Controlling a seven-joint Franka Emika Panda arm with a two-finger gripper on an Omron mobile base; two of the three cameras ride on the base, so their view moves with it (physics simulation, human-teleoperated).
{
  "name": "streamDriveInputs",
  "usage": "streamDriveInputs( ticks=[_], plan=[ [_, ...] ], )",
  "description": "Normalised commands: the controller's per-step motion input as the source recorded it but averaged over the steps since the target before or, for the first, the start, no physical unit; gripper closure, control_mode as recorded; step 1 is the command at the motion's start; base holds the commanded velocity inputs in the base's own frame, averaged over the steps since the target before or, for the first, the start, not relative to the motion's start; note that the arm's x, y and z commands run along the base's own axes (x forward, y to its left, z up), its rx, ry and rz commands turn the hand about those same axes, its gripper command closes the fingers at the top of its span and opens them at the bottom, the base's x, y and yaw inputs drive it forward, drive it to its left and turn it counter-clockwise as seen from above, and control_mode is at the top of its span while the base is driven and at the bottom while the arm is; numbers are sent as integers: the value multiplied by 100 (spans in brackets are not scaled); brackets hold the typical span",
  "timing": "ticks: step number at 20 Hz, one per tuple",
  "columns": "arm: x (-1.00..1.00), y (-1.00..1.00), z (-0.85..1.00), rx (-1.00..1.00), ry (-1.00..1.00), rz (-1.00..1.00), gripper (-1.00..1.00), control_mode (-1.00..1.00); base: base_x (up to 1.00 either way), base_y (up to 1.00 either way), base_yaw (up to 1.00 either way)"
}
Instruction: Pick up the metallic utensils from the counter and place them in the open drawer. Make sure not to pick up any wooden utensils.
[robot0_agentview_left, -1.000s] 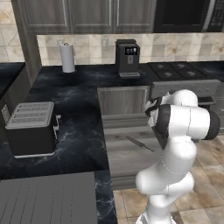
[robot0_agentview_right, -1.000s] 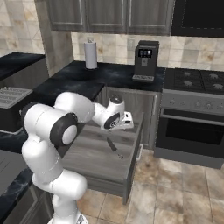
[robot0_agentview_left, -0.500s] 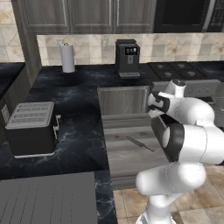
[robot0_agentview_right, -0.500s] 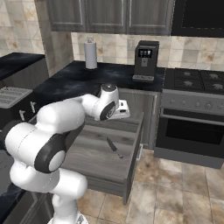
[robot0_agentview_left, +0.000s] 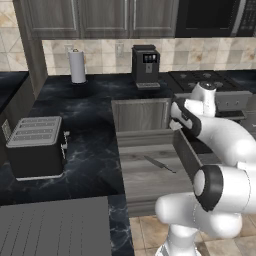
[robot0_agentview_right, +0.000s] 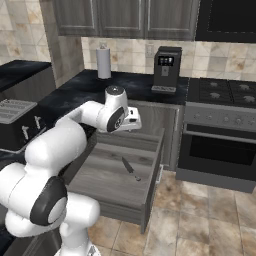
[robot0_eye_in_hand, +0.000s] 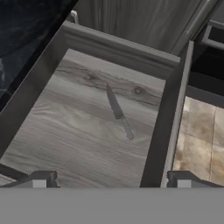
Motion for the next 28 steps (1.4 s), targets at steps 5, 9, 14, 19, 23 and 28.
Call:
streamDriveInputs(
  ticks=[5, 9, 14, 19, 23, 28],
  plan=[
    [-64, 41, 14, 0, -11, 0, -100, -100, 0, 0, 0],
    [-84, 35, 14, -1, -15, 0, -100, -100, 0, 0, 0],
    [-70, 28, 38, 0, -15, 0, -100, -100, 0, 0, 0],
    [-46, 13, 51, 0, -6, 0, -100, -100, 0, 0, 0],
    [-36, 6, 38, 0, -2, 0, -100, -100, 0, 0, 0],
    [-27, 15, 14, -1, -1, 0, -100, -100, 0, 0, 0]
  ],
)
